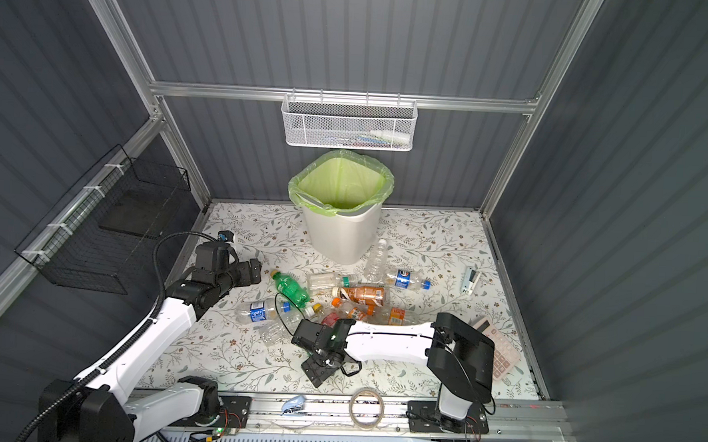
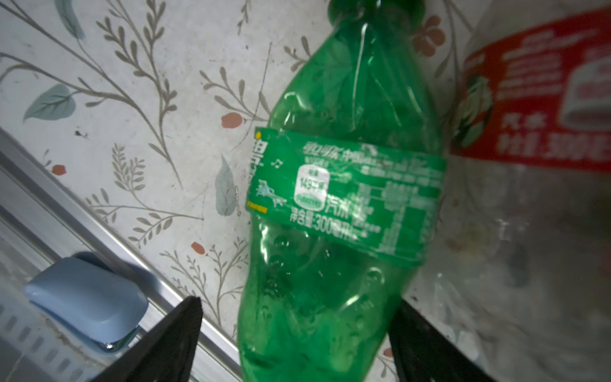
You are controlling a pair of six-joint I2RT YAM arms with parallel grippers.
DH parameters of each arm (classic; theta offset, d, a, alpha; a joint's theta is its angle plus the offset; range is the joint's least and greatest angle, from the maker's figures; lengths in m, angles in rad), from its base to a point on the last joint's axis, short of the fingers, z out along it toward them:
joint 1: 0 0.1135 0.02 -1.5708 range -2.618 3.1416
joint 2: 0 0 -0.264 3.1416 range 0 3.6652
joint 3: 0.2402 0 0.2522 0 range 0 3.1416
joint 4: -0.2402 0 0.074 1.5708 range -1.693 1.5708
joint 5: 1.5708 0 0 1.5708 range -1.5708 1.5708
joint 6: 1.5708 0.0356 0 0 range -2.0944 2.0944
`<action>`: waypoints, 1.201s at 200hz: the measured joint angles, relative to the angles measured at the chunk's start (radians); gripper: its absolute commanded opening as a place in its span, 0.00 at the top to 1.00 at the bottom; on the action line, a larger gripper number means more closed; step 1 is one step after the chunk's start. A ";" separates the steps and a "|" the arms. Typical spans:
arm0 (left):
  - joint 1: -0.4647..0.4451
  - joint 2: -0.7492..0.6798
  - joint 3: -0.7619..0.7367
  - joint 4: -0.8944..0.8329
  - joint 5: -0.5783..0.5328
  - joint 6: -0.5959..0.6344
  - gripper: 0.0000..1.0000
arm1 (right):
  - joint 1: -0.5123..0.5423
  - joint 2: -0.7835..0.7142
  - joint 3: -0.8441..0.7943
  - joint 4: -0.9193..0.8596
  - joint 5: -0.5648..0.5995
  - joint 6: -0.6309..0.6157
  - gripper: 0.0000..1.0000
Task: Throw the plastic bottles in the bin
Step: 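Lift the green bottle with the right gripper over the bin and release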
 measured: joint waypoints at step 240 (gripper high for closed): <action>0.000 0.003 0.000 -0.007 0.003 -0.007 0.07 | -0.027 -0.291 -0.134 0.081 0.110 0.014 0.47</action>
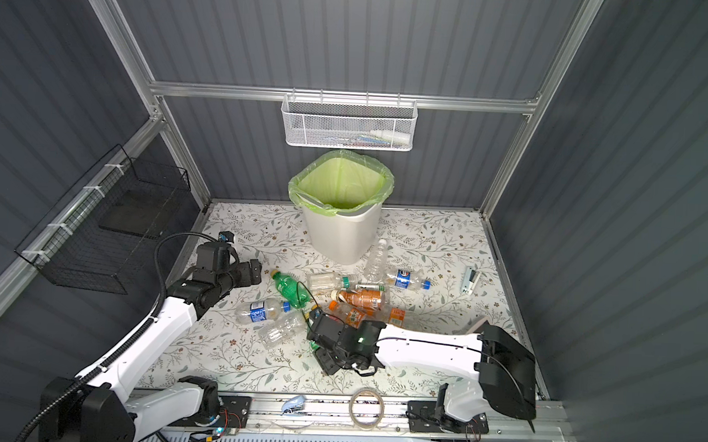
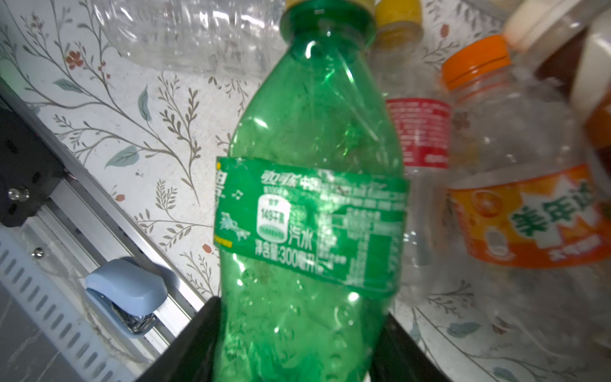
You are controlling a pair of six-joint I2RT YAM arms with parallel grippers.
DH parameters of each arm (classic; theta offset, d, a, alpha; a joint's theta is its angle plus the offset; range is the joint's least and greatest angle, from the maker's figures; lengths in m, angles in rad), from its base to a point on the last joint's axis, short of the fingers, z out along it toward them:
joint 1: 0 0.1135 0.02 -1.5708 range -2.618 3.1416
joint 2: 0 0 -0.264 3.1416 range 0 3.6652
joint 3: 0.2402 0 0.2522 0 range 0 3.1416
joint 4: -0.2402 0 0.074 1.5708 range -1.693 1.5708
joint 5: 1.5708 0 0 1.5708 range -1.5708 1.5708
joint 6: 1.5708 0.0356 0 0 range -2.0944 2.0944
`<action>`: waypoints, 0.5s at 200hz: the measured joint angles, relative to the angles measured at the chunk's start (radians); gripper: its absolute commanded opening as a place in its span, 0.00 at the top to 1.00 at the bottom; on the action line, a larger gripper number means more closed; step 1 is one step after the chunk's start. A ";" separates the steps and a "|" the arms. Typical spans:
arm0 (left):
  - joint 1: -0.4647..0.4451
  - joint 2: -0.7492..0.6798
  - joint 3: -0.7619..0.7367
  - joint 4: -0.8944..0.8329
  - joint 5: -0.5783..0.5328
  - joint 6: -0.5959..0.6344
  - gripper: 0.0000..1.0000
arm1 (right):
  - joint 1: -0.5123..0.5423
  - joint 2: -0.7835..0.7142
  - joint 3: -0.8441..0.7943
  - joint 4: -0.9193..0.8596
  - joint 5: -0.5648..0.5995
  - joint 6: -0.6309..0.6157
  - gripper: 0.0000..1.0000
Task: Throw the plastic bottles in the bin
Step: 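Lift the green bottle with the right gripper over the bin and release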
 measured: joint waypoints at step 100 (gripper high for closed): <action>-0.013 -0.097 -0.008 0.039 0.097 0.013 0.08 | -0.274 -0.632 -0.132 0.159 0.230 -0.080 0.49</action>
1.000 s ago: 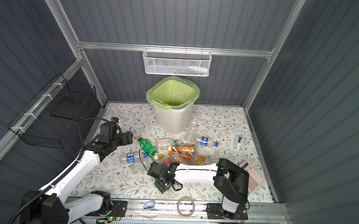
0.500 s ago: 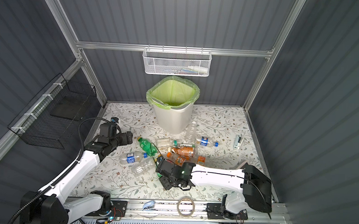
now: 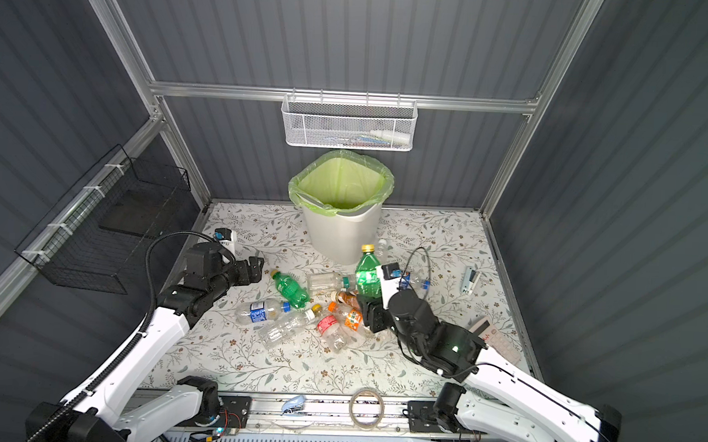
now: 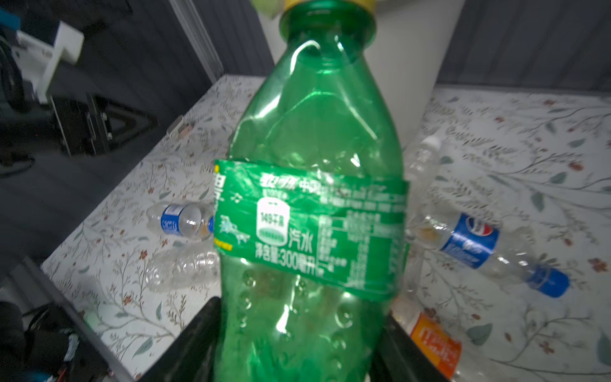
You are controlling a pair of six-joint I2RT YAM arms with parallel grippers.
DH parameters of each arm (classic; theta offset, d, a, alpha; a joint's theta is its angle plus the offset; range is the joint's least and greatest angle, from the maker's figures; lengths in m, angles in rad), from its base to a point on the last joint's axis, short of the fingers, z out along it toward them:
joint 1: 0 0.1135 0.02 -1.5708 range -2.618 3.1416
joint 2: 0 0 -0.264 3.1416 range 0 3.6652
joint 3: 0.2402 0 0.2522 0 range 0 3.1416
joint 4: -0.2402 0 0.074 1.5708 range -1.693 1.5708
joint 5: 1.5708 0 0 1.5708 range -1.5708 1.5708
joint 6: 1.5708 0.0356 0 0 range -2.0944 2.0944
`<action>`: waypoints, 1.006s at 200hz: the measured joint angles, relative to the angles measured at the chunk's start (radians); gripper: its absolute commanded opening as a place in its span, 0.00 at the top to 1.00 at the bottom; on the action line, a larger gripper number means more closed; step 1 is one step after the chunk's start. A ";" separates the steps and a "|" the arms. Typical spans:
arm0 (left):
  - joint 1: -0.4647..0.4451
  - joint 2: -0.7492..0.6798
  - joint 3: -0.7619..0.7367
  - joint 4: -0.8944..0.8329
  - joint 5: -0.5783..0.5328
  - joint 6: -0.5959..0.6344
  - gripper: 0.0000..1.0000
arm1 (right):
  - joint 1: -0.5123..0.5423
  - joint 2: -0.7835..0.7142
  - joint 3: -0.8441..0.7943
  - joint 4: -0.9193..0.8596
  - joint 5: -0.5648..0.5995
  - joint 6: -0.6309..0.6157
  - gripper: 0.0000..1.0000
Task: Throw the plastic bottles in the bin
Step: 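Lift the green bottle with the right gripper over the bin and release, then lower the left gripper onto the clear white-capped bottle while the right arm withdraws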
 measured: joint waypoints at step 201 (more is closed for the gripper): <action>-0.141 -0.176 -0.034 -0.116 0.033 0.121 0.07 | -0.438 1.030 1.396 -0.253 -0.285 -0.295 0.01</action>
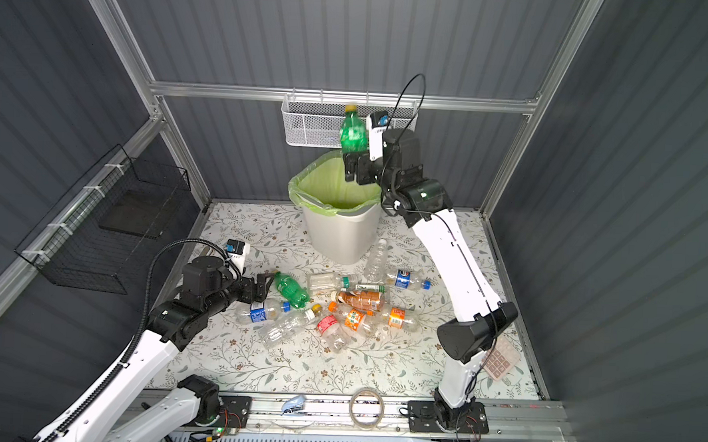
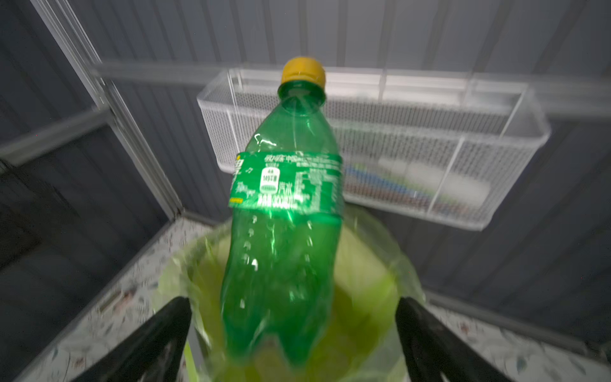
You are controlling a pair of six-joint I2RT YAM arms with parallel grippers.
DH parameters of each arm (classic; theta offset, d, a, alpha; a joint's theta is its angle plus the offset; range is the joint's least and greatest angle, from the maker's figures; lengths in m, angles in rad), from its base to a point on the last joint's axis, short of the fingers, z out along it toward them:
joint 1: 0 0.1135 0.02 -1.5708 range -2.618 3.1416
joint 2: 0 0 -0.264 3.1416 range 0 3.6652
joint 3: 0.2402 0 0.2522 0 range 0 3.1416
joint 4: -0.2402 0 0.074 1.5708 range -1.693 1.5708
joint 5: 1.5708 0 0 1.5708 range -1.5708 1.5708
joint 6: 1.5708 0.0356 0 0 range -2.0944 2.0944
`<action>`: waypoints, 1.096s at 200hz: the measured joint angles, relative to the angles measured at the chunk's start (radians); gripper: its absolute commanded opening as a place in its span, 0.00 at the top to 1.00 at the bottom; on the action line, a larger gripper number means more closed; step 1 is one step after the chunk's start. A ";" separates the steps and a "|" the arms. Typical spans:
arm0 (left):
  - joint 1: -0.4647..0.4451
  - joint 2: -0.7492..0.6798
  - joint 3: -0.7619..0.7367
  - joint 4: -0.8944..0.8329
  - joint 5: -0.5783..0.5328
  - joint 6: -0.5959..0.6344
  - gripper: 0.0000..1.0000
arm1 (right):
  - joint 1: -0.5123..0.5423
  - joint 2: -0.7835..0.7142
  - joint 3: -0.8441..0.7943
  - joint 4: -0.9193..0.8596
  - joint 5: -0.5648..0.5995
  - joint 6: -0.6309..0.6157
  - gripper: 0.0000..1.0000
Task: Throw the plastic bottles in the bin
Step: 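Lower the left gripper onto the clear white-capped bottle while the right arm withdraws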
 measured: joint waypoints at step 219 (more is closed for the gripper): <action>-0.299 0.296 0.013 -0.193 -0.043 0.426 0.13 | -0.288 -0.793 -1.160 0.229 -0.165 0.275 0.01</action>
